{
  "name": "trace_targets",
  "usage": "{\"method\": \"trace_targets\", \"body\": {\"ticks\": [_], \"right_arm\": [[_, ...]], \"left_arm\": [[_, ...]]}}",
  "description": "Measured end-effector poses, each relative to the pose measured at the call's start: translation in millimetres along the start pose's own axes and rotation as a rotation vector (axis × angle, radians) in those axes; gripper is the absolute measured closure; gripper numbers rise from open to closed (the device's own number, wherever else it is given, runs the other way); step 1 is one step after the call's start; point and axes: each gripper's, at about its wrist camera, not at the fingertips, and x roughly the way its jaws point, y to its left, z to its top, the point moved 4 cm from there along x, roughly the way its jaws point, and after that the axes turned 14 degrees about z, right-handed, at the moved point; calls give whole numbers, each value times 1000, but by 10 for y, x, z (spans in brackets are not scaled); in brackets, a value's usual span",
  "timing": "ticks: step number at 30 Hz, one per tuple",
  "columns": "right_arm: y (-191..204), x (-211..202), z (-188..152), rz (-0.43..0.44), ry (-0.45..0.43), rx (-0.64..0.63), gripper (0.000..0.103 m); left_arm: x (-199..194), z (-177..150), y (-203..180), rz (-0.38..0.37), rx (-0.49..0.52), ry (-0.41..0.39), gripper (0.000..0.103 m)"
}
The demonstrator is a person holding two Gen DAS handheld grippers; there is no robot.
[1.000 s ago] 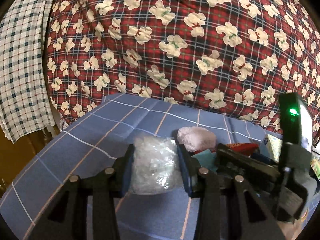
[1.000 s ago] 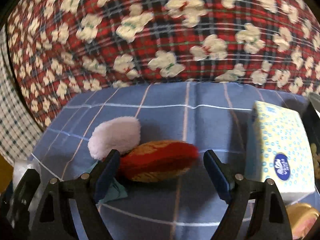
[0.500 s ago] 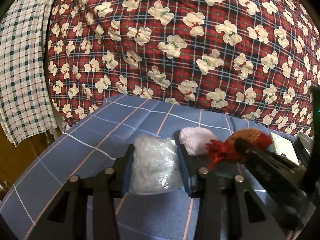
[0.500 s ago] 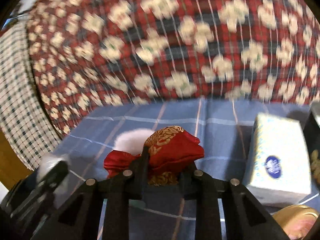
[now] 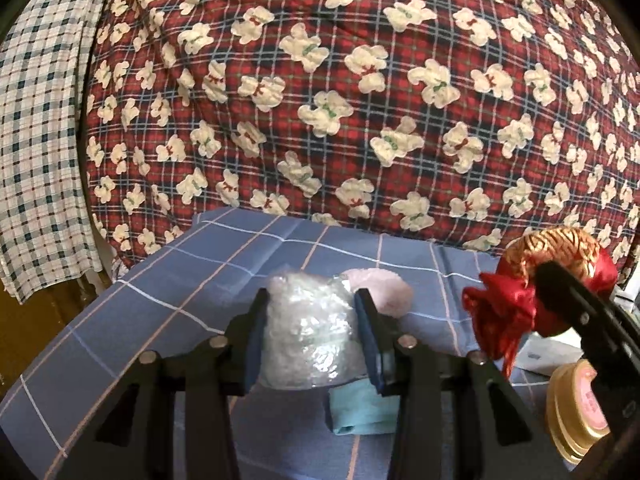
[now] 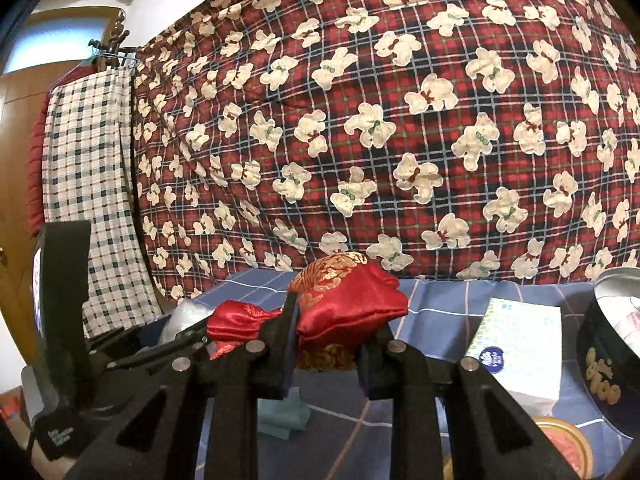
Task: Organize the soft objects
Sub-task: 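Carry the clear bag and red pouch over the metal tin with both tools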
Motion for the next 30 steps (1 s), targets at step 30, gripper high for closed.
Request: {"method": "trace_targets", "body": {"ticks": [30], "right_arm": [[-201,-668,-106,-119,-6,-89,76]], "left_arm": [[-446,-216,-534,-56,74,-6,62]]}}
